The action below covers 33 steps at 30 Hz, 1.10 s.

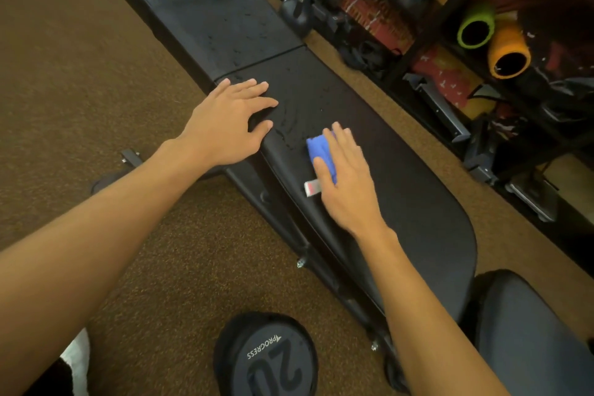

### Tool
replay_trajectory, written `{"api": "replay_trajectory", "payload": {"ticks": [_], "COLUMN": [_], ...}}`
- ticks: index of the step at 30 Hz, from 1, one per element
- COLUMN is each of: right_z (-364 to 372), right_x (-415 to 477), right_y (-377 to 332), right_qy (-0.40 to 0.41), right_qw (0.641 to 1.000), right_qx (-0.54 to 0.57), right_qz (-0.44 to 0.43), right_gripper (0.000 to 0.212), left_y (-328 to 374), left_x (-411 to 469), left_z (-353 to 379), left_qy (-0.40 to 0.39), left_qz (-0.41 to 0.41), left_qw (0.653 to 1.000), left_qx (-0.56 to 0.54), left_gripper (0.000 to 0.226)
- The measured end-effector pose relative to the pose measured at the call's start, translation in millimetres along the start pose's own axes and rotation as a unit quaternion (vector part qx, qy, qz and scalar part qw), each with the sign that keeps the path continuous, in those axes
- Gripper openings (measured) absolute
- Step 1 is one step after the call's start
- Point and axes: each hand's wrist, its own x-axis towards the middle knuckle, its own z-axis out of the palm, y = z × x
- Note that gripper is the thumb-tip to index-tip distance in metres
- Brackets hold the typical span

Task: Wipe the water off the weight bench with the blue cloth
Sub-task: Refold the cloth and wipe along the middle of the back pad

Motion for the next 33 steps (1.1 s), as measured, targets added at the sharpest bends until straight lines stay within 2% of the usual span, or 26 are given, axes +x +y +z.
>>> {"api": "replay_trajectory", "payload": {"ticks": [2, 3, 7, 8, 11, 13, 14, 19, 21, 25, 26, 30, 31, 33], "right_z": [-5.9, -8.2, -6.0, -2.9, 0.6, -5.6, -9.1, -4.4, 2.3, -6.0, -9.0, -1.2, 3.4, 9.1], "right_x": [-21.5, -26.4, 4.8, 12.5, 6.6, -13.6, -20.6, 18.8, 27.7, -2.8, -6.6, 25.8, 32.8, 31.1], "right_y": [11.7, 21.6, 29.2, 21.4, 0.9, 8.8, 18.9, 24.3, 5.1, 11.8, 20.5, 13.9, 3.3, -13.9], "right_qy": [-0.016, -0.012, 0.038, 0.039, 0.007, -0.021, -0.023, 0.035, 0.022, -0.028, -0.027, 0.014, 0.014, -0.002], "right_qw": [0.998, 0.998, 0.995, 0.994, 1.0, 0.997, 0.996, 0.996, 0.998, 0.996, 0.997, 0.998, 0.998, 1.0], "right_qx": [0.0, 0.002, 0.019, 0.012, 0.006, 0.007, 0.011, 0.017, 0.005, 0.017, 0.023, 0.015, 0.004, 0.0], "right_qz": [-0.061, -0.058, 0.088, 0.098, 0.005, -0.071, -0.081, 0.085, 0.053, -0.08, -0.072, 0.061, 0.059, -0.004], "right_gripper": [0.056, 0.056, 0.059, 0.059, 0.058, 0.056, 0.056, 0.058, 0.058, 0.056, 0.056, 0.059, 0.059, 0.058], "left_y": [-1.9, -2.8, -3.3, -2.8, -2.7, -3.9, -4.4, -2.7, -1.5, -3.1, -3.4, -3.6, -3.2, -2.7], "left_x": [-0.7, -0.9, -2.2, -2.3, -2.6, -3.1, -3.9, -6.3, -5.9, -4.6, -4.6, -3.8, -3.3, -2.2], "left_z": [-1.0, -1.5, -1.2, -0.8, -0.7, -1.3, -1.4, -0.9, -0.2, -1.8, -2.3, -3.5, -3.4, -3.0], "left_qy": [-0.002, -0.005, -0.009, -0.01, -0.009, -0.008, -0.007, -0.002, -0.001, -0.003, -0.005, -0.002, -0.002, 0.003], "left_qz": [0.002, 0.003, 0.005, 0.006, 0.007, 0.009, 0.009, 0.0, -0.003, -0.008, -0.009, -0.011, -0.012, -0.015], "left_qw": [1.0, 1.0, 1.0, 1.0, 1.0, 1.0, 1.0, 1.0, 1.0, 1.0, 1.0, 1.0, 1.0, 1.0], "left_qx": [0.0, 0.001, 0.007, 0.008, 0.014, 0.016, 0.017, 0.014, 0.014, 0.015, 0.013, 0.006, 0.003, -0.002], "left_gripper": [0.051, 0.051, 0.052, 0.052, 0.052, 0.053, 0.053, 0.054, 0.054, 0.054, 0.054, 0.053, 0.052, 0.051]}}
